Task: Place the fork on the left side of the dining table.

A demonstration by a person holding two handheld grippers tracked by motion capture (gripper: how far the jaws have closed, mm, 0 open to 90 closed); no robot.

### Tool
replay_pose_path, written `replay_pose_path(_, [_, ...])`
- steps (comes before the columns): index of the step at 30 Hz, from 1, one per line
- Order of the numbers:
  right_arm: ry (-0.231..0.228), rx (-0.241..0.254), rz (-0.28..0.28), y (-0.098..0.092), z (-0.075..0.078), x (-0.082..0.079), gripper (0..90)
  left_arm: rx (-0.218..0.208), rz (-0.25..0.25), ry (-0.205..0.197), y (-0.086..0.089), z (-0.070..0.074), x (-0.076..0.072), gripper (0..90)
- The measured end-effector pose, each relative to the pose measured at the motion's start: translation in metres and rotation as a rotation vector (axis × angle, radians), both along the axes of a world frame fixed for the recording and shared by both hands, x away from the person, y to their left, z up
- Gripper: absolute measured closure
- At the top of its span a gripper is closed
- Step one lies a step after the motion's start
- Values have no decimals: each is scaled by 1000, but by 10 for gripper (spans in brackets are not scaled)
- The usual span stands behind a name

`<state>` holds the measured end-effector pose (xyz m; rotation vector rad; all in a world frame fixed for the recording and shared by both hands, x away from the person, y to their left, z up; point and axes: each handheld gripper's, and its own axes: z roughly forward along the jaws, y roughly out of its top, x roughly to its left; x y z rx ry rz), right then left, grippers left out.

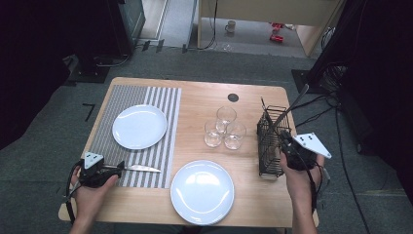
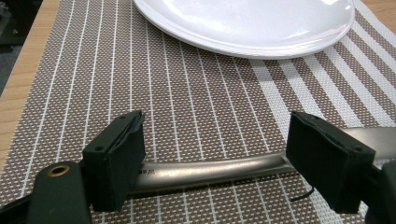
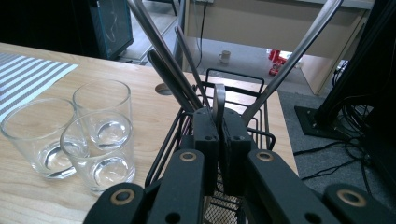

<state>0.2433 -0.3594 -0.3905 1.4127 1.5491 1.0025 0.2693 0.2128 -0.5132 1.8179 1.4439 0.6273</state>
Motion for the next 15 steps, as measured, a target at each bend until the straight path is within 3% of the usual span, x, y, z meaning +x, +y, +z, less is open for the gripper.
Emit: replay_pose_path(15, [-13,32,-26,-4,0,3,879,-1,-2,1,0,0,0,199])
